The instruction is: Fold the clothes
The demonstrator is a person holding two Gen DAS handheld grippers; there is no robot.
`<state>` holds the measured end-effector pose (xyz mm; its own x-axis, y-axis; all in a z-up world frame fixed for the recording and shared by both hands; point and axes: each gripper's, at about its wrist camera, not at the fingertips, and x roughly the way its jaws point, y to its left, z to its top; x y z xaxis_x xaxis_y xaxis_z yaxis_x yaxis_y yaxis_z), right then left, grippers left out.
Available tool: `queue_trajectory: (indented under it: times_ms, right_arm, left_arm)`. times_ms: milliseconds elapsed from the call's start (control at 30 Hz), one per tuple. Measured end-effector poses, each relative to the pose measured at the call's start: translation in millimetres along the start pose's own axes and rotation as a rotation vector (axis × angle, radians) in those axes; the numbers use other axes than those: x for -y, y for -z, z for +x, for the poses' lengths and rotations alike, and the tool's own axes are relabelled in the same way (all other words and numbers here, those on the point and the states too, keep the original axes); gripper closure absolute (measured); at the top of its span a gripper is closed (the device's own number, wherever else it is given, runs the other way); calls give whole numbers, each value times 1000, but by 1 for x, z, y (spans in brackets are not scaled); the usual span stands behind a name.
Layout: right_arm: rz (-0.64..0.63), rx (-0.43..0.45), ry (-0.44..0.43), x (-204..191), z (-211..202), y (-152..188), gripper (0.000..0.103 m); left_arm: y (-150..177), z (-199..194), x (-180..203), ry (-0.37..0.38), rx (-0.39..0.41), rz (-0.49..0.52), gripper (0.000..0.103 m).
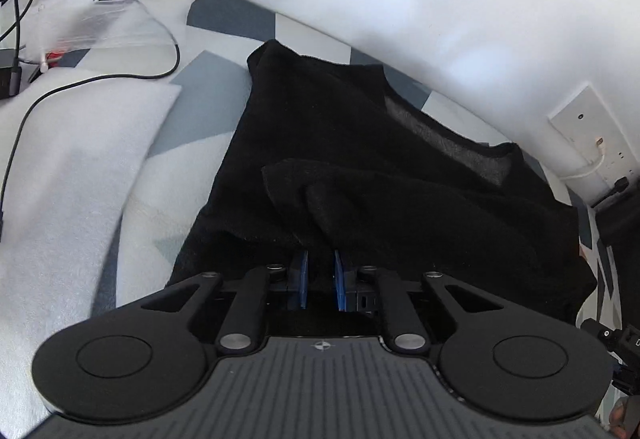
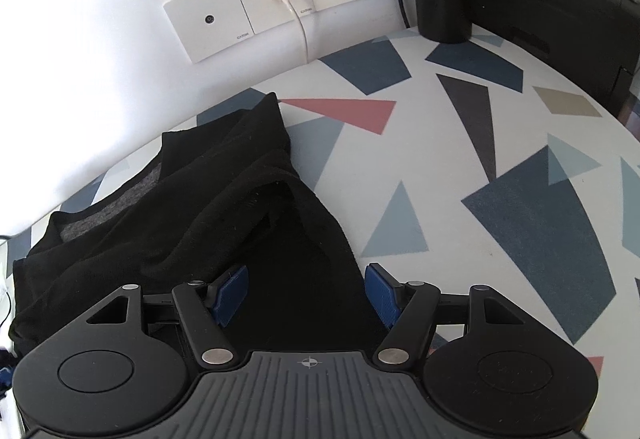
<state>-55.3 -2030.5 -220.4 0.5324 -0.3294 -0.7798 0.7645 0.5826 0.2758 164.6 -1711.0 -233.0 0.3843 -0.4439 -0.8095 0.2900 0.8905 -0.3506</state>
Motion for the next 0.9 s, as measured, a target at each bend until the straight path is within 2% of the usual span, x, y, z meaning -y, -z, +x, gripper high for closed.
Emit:
queue_trajectory:
  times_ms: [67,167,200,267,300,333,433,567,700,767,900]
  right_arm:
    - [1,2,0,0,-1,-1,41]
    - [11,2,3,2,0,-2,41]
    - [14,2,4,3,0,-2,41]
    - [21,-3,6,4,2,-2,41]
    - [25,-8,6,4,3,-2,41]
    - [29,-13,5,4,4,-2,41]
    - [34,-23,-12,2,6,-2,41]
    - [54,-24,-50,2,6,-4,41]
    - [106,-28,-105,7,8,-10,50]
    - [134,-25,-138,10,9,-13,53]
    - [178,-11,-185,11,12,-21,54]
  left_arm:
    - [-1,-17,7,-4,36,65,94]
    - [-6,-51,14,-37,134,166,94]
    - [-9,-57,14,-54,148,182,92]
    - [-14,-57,10,-84,116,184,79]
    - [-16,-55,7,-93,98,177,65]
    - [-15,-51,1,-87,75,152,60]
    - [-9,-40,-12,-78,11,78,60]
    - [4,-30,-16,-45,-14,7,60]
    - [17,-20,-21,-11,-38,-65,59]
    - [18,-15,-25,-23,-34,-106,56]
    - [12,-15,-25,-19,-1,-114,56]
